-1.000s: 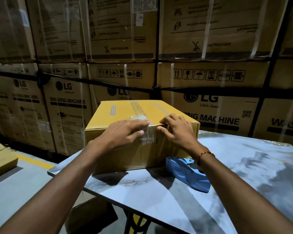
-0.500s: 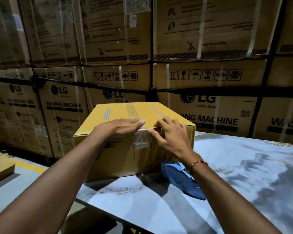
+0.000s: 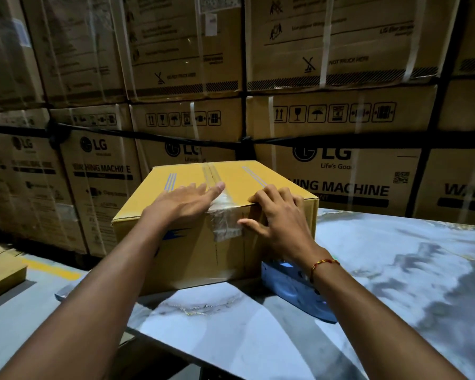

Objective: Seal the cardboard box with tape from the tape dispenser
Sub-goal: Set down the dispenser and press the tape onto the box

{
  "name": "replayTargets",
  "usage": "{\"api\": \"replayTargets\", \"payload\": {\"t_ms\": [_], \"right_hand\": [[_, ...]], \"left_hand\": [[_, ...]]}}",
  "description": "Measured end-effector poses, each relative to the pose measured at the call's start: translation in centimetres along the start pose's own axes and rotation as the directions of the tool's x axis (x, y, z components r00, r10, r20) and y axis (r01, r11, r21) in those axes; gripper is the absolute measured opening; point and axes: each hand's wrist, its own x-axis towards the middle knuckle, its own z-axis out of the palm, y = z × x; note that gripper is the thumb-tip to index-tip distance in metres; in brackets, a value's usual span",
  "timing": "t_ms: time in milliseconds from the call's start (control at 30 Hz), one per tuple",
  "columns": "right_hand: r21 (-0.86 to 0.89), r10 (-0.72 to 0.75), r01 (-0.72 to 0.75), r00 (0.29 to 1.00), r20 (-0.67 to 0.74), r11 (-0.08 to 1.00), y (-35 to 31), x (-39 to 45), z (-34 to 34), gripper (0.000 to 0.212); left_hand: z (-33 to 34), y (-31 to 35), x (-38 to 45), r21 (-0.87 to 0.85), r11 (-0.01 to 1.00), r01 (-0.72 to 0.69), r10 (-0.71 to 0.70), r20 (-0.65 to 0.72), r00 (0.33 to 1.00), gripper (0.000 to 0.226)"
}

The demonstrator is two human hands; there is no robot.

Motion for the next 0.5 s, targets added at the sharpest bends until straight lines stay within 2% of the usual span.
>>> {"api": "replayTargets", "payload": {"t_ms": [67,133,233,300,367,500], "right_hand": [[0.008,-0.005,0.005,1.0,0.012,1.0,-0.1,0.0,-0.2,0.055],[0.014,0.007,-0.007,1.0,-0.007,1.0,-0.4,0.0,-0.2,0.055],[-0.039,0.025,-0.027,0.999,-0.042,0.999,-0.9,0.0,0.1,0.06],[-0.094,0.003,-0.007,0.999,-0.04,0.996,-0.9,-0.1,0.3,0.065],[-0.117,-0.026,0.023,0.999,-0.022,0.993,-0.8,-0.2,0.4,0.07],[-0.131,-0.039,0.037,0.999,-0.011,0.991,-0.8,-0.4,0.2,0.078]], "left_hand": [[0.5,-0.5,-1.9,0.09,0.996,-0.023,0.033,-0.106,0.994,0.097],[1.2,-0.8,-3.7,0.236,0.972,-0.023,0.08,-0.237,0.968,0.099],[2.8,-1.7,-4.6,0.395,0.919,0.005,0.184,-0.441,0.878,0.103],[3.9,-2.1,-4.5,0.445,0.896,0.007,0.266,-0.548,0.793,0.099],[4.8,-2.2,-4.8,0.468,0.884,0.0,0.314,-0.594,0.741,0.095],[7.3,-2.4,-5.6,0.463,0.886,0.01,0.318,-0.625,0.713,0.1]]}}
